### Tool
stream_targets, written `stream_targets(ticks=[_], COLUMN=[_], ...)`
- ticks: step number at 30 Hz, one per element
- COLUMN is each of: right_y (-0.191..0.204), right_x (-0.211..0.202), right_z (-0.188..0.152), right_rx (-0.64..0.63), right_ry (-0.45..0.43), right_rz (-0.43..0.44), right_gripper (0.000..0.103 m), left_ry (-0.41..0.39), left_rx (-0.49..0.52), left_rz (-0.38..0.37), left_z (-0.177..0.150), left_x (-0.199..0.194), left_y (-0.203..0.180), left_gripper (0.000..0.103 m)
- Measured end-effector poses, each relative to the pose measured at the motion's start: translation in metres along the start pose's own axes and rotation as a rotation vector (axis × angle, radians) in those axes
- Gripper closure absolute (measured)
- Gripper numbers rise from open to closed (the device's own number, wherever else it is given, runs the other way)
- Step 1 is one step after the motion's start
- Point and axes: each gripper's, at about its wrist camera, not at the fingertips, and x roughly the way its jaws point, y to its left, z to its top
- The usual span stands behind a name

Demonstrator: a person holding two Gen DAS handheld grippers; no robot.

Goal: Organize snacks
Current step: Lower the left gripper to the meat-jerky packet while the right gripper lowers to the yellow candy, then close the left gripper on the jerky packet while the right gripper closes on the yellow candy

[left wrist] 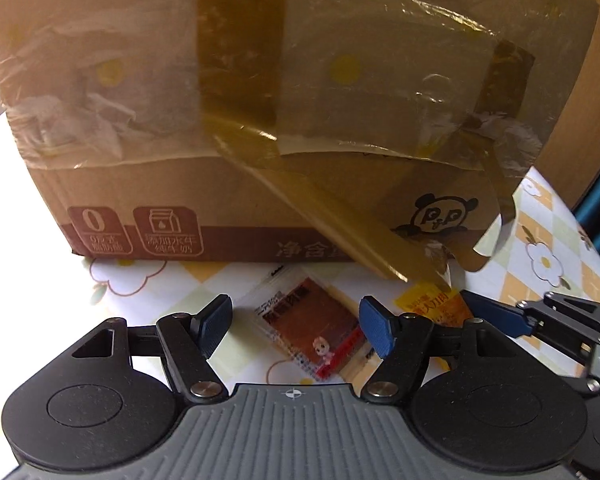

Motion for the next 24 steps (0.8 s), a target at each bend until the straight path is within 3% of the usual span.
stream_targets(ticks=[7,10,17,24], right_y=[-0.003,-0.006,-0.005,-0.007], right_x=[-0.002,-0.002,-0.003,-0.003], right_z=[0.0,0.001,0.001,0.0], right_rx=[0.017,0.028,0.019,0.028], right_ry=[-0.003,-0.005,-0.006,-0.008], right_rz=[0.013,0.022,0.016,0.027], right_gripper=[0.073,0.073,0.073,0.072], left_ry=[-0.013,-0.01,-0.019,-0.031], left_rx=[0.067,0.071,0.023,0.03], left_rz=[0.057,0.086,0.127,0.132], left_z=[0.0,-0.006,-0.022,-0.028], left_x=[0.009,0.012,-0.005,-0.007], left_y=[-0.015,-0.023,0.0,-0.003], left_gripper=[0.023,0.013,0.01,0.01])
